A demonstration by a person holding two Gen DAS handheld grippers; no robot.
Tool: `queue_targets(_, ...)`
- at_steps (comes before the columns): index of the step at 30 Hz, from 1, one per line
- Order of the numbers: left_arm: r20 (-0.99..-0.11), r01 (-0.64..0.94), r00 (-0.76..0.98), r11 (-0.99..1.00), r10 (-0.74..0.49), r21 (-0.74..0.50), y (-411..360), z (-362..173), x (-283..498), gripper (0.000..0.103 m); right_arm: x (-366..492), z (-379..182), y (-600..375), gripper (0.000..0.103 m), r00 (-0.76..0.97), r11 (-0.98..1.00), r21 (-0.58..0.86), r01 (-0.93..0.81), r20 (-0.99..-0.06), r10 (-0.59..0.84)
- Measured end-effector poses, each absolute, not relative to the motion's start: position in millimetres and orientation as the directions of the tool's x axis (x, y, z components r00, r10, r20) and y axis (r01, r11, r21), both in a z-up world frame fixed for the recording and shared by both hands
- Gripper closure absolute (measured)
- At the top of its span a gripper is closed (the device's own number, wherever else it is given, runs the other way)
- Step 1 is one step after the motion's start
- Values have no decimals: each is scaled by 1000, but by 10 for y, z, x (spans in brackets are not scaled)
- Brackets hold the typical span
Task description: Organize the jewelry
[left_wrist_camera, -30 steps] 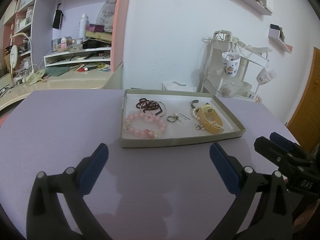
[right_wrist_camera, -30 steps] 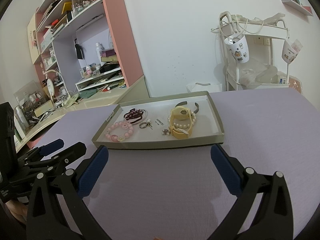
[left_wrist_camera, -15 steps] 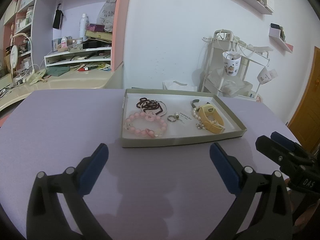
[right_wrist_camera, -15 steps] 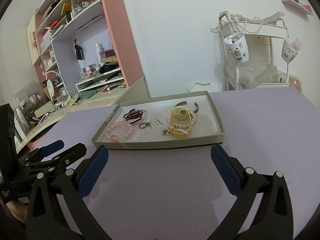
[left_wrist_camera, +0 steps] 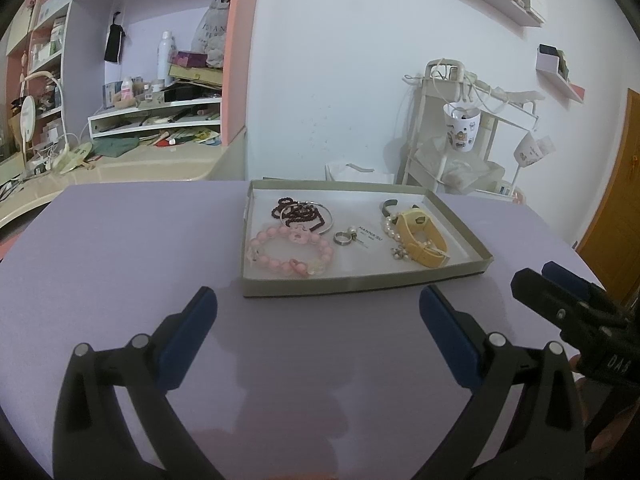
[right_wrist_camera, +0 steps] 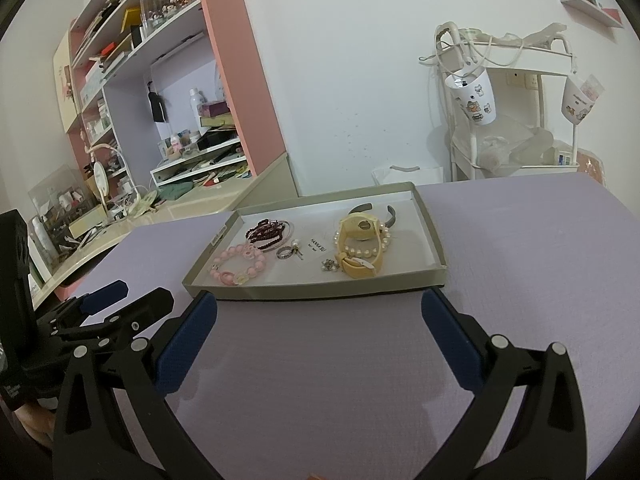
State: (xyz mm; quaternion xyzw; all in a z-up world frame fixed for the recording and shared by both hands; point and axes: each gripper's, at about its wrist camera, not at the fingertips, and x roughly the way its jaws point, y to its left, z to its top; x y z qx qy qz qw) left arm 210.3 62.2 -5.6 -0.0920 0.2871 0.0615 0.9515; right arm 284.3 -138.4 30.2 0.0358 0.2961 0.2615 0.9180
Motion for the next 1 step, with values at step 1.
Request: queue_targets(1, -558, -171, 828, 975, 64, -140, 629, -58, 2100, 2, 2845, 303, -1389, 1, 688, 861, 220, -459, -525, 501)
